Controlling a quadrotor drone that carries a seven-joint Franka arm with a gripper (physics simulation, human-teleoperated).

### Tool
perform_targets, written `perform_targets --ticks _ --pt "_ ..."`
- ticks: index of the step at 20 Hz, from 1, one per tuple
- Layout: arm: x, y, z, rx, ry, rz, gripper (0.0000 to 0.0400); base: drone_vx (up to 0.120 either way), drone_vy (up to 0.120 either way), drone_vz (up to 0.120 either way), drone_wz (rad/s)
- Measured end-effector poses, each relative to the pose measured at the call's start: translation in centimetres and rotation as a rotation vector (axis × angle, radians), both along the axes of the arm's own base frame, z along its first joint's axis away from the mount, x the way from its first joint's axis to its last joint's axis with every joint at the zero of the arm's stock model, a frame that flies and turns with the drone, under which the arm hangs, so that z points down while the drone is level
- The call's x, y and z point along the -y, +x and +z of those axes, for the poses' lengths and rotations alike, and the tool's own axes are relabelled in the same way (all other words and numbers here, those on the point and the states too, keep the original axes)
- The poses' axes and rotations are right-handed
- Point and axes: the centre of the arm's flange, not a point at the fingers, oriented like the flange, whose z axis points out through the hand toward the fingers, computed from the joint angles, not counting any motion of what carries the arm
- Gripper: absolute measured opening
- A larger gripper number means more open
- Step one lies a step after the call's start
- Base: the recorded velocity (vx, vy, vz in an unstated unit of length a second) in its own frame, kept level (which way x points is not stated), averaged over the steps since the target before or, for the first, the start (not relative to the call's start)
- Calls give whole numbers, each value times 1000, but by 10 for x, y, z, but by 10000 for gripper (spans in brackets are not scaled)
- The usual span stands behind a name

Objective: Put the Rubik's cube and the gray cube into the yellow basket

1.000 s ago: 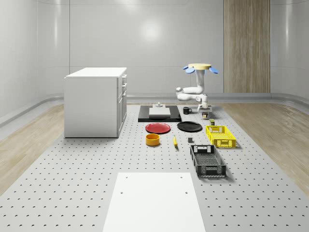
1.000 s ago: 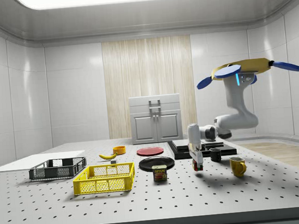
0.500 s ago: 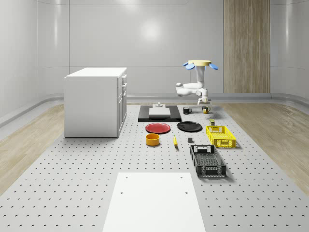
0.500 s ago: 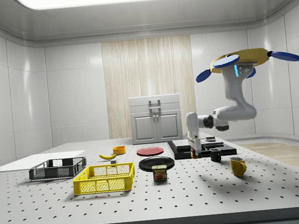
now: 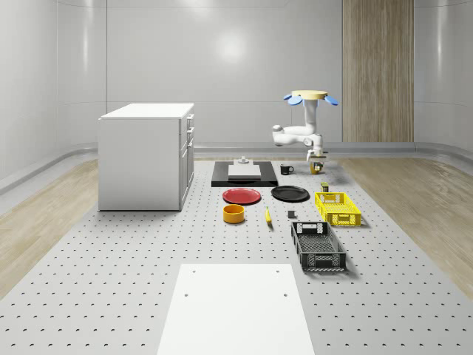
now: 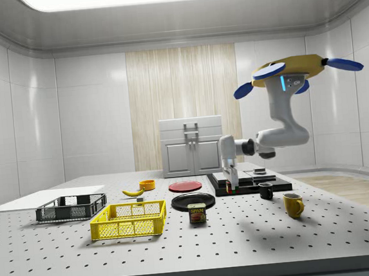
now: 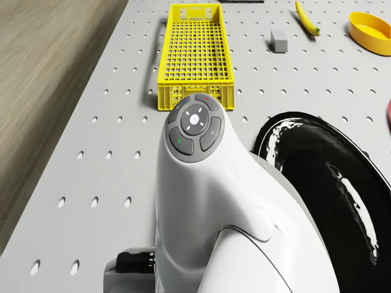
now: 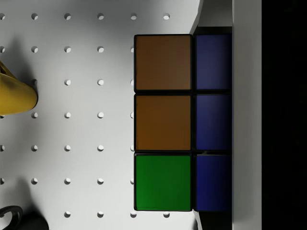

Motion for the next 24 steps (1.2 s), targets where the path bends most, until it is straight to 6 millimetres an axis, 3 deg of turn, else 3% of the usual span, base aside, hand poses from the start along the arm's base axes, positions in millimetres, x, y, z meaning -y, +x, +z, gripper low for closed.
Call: perform_targets --ticks 24 --pt "0 0 0 0 0 0 325 120 18 0 0"
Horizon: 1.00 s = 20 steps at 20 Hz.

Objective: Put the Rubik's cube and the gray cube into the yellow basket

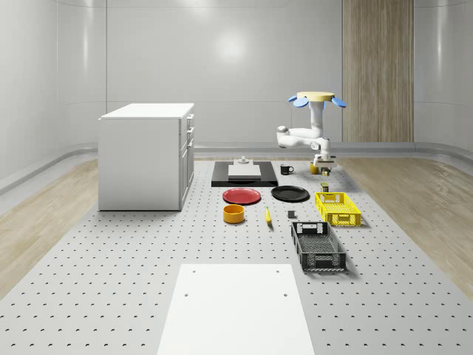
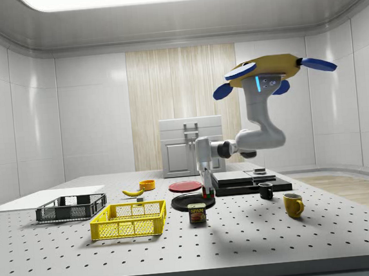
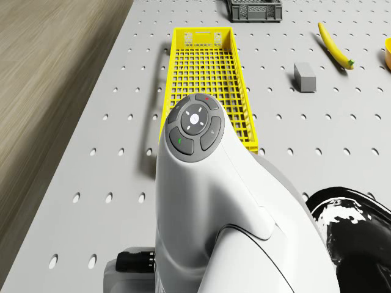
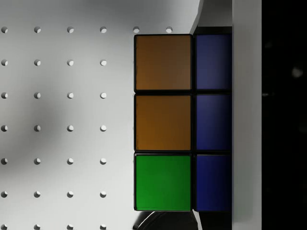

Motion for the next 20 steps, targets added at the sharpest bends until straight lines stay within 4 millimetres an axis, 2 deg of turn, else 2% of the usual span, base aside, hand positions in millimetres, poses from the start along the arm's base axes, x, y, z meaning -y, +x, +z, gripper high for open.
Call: perform_targets --ticks 2,20 --pt "0 0 0 0 0 0 325 120 -80 0 0" --pt "0 0 0 0 0 0 325 120 0 0 0"
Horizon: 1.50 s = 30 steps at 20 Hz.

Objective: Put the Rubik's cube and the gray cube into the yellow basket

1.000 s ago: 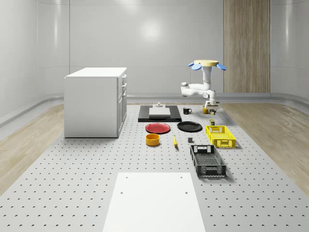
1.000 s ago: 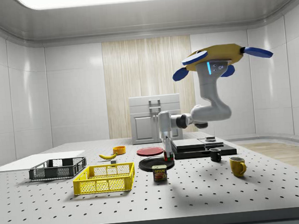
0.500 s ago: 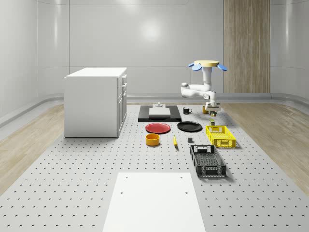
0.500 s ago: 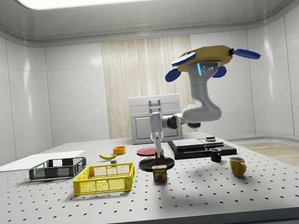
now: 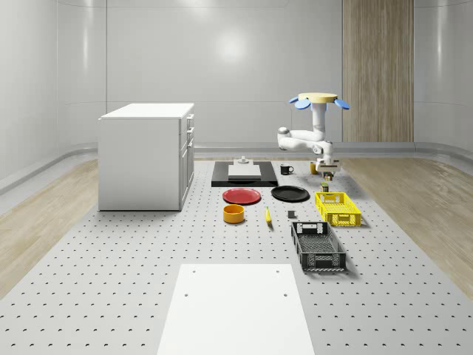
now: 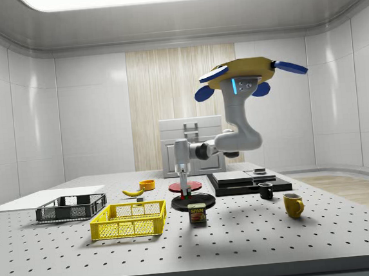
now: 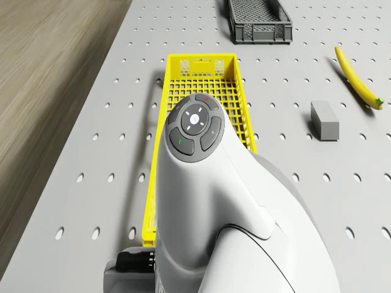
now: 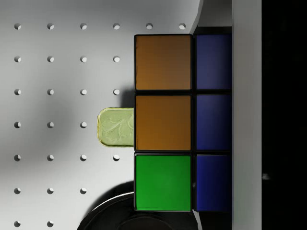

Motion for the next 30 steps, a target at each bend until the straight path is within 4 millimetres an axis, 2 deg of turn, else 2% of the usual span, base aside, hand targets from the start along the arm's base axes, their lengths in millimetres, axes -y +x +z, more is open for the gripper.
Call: perform_targets --ticks 15,19,30 --pt "0 0 0 0 0 0 325 120 0 0 0" --pt "0 0 0 0 0 0 325 120 -110 0 0" --pt "0 0 0 0 0 0 325 120 0 0 0"
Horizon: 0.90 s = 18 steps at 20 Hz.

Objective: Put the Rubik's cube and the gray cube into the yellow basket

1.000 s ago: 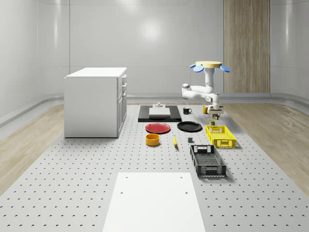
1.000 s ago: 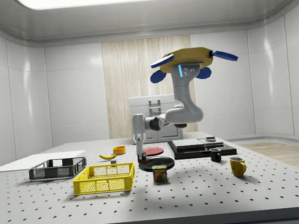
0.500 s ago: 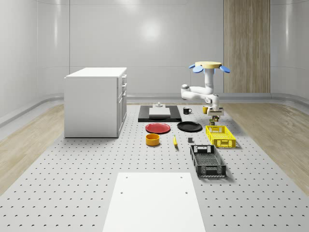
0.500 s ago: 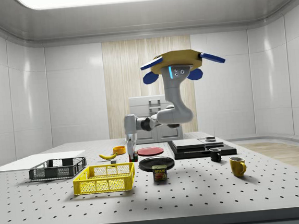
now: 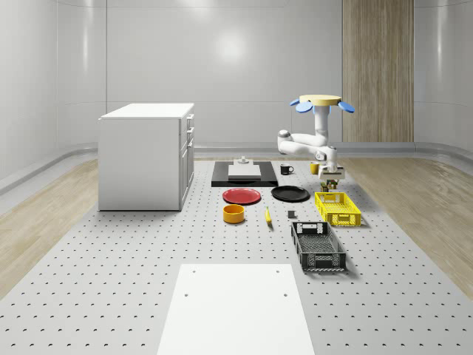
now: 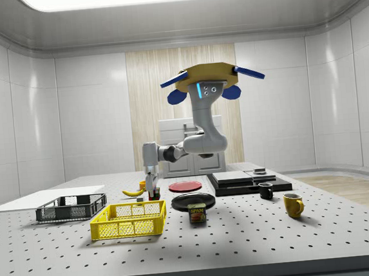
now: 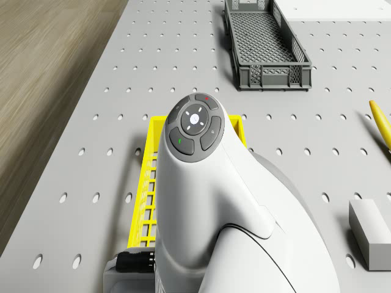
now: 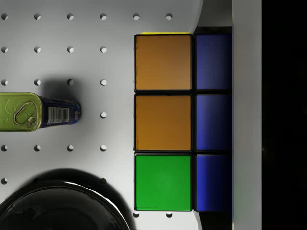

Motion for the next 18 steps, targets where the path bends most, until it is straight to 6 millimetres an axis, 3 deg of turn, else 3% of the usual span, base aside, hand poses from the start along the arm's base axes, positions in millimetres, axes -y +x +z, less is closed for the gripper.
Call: perform_targets --ticks 5,14,18 --pt "0 0 0 0 0 0 325 120 0 -8 0" --pt "0 0 0 0 0 0 325 0 0 -120 0" --pt "0 0 9 0 0 0 325 0 0 -10 0"
